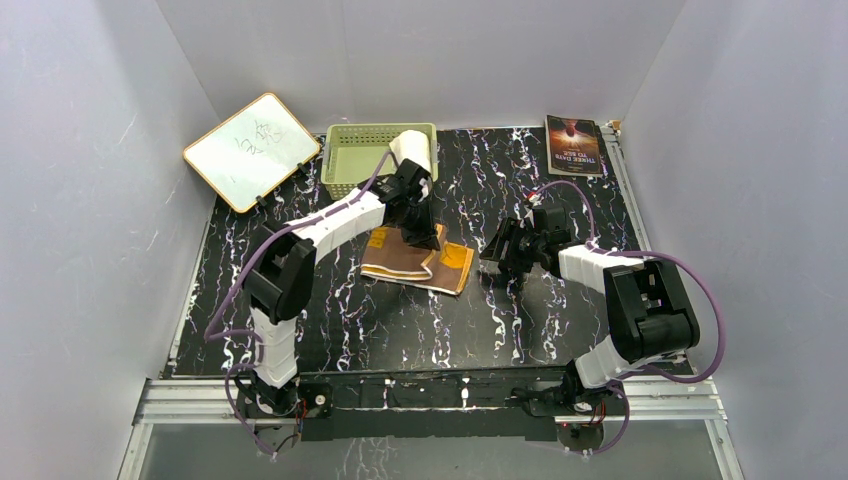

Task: Roll the towels
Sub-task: Fold the towel at the center of the board.

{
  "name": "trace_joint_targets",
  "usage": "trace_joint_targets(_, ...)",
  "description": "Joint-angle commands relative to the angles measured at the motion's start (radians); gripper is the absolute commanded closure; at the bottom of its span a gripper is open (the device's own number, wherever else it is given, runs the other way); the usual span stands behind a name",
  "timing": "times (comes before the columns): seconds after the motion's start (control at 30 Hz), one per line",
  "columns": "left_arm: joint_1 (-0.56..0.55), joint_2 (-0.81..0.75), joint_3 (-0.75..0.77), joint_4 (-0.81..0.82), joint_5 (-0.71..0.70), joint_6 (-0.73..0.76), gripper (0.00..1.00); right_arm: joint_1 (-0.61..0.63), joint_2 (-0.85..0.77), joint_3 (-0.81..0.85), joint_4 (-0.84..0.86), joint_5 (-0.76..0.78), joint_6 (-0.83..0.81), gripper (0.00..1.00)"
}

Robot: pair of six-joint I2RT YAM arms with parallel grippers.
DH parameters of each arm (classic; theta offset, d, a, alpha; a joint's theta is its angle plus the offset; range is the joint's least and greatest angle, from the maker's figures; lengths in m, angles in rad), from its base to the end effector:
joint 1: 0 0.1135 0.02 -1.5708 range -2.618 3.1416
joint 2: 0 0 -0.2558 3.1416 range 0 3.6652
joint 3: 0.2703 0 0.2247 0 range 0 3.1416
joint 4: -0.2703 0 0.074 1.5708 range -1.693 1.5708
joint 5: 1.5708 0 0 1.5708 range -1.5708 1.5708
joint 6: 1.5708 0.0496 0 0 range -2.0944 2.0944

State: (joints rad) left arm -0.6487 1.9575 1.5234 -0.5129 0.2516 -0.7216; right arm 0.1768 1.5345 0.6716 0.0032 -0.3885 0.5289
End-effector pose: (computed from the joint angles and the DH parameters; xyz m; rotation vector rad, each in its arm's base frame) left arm 0.3188 -0.2572 0.2147 0.0116 2.6996 -0.8145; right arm 0.2678 0.0669 0.1528 0.2575 2.4875 0.7805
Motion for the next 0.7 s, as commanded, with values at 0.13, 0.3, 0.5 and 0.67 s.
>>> trace_joint_targets(0.13, -0.012, -0.114, 0.001, -0.010, -0.009, -0.003, 1.00, 0.004, 0.007, 0.021, 0.050, -0.007, -0.002, 0.41)
trace_joint_targets(0.3, -0.015, -0.073, -0.028, 0.025, 0.020, -0.011, 1.00, 0.005, 0.002, 0.019, 0.044, -0.004, -0.009, 0.41)
trace_joint_targets(0.5, -0.016, -0.037, -0.045, 0.050, 0.023, -0.013, 1.00, 0.005, -0.001, 0.017, 0.043, -0.003, -0.010, 0.41)
trace_joint_targets(0.67, -0.017, -0.069, -0.097, 0.187, 0.114, -0.026, 0.57, 0.005, -0.005, 0.022, 0.030, 0.015, -0.016, 0.41)
